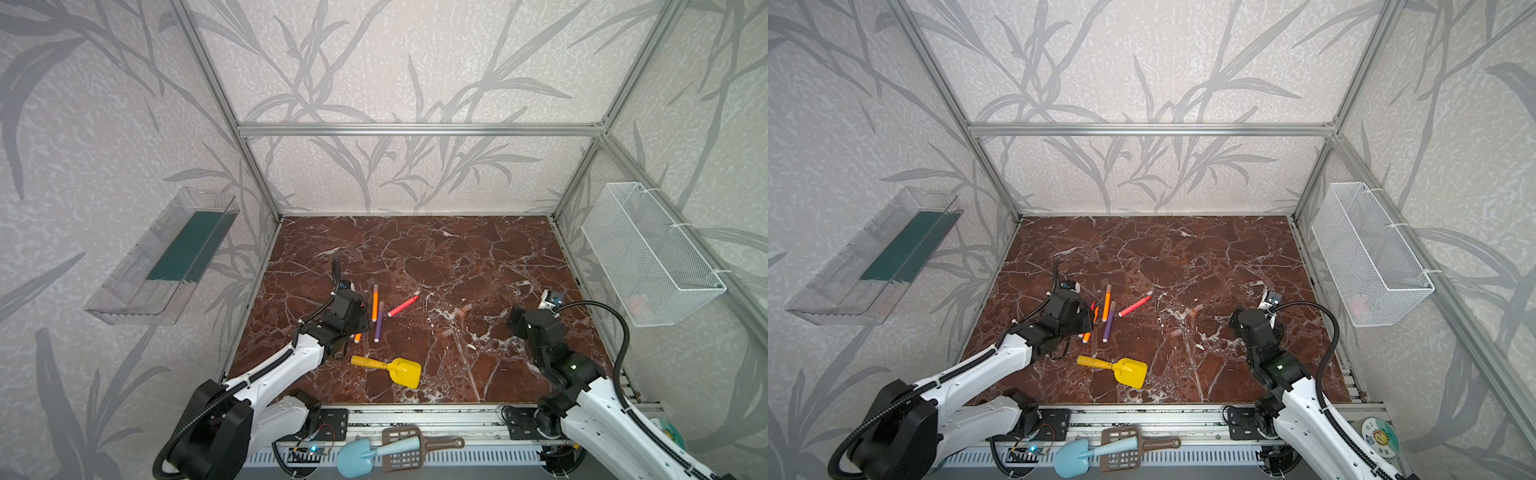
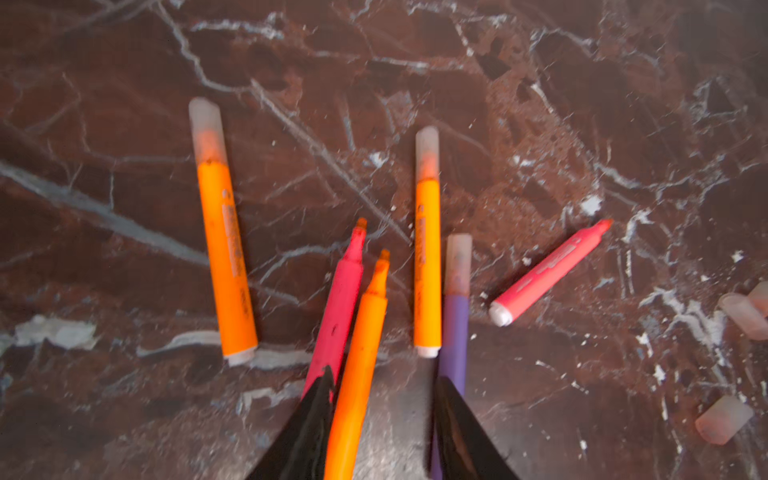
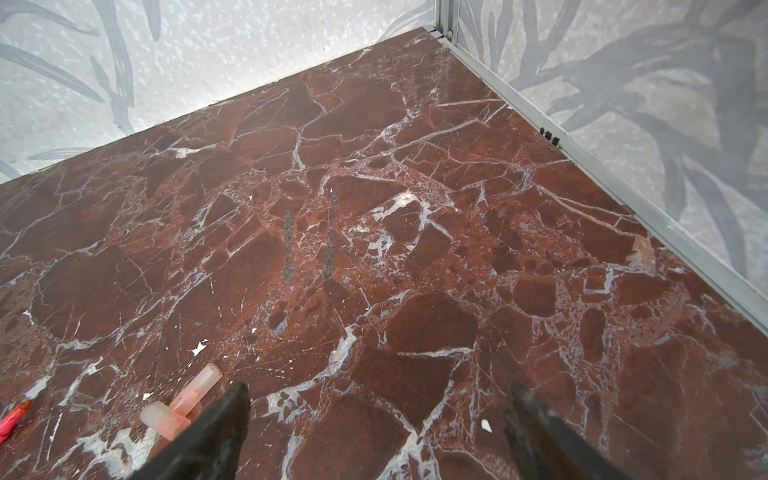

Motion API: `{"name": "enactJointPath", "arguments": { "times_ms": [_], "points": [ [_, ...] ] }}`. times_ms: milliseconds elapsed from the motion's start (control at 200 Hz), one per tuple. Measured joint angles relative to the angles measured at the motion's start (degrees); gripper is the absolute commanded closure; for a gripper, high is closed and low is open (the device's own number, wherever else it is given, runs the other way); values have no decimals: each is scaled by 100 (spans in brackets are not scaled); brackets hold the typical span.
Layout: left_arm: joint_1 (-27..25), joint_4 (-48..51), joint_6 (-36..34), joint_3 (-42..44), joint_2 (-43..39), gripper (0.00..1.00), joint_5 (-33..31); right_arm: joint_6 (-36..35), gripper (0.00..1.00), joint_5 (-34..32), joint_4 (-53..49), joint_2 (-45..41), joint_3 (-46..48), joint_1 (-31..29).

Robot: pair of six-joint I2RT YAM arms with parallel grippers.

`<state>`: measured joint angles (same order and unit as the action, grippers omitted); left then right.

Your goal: Insert the pens into the pen caps

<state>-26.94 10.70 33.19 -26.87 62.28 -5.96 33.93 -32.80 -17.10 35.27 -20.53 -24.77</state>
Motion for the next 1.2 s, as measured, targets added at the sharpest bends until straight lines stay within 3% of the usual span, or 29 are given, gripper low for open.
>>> {"name": "enactJointPath", "arguments": {
  "times_ms": [245, 585, 750, 930, 1199],
  "points": [
    [0, -129, 216, 297, 7, 58, 59, 0, 6, 35, 11, 0, 4, -2],
    [0, -345, 240, 175, 844, 63, 286, -2, 6, 39, 11, 0, 4, 0],
    [-44, -363, 243, 107, 1025, 72, 282, -4, 6, 52, 13, 0, 4, 0],
    [-111, -378, 273, 61, 1132, 80, 168, -4, 6, 59, 11, 0, 4, 0],
    [-348, -225, 297, -203, 1419, 79, -210, -13, 6, 85, 13, 0, 4, -2]
  ]
}}
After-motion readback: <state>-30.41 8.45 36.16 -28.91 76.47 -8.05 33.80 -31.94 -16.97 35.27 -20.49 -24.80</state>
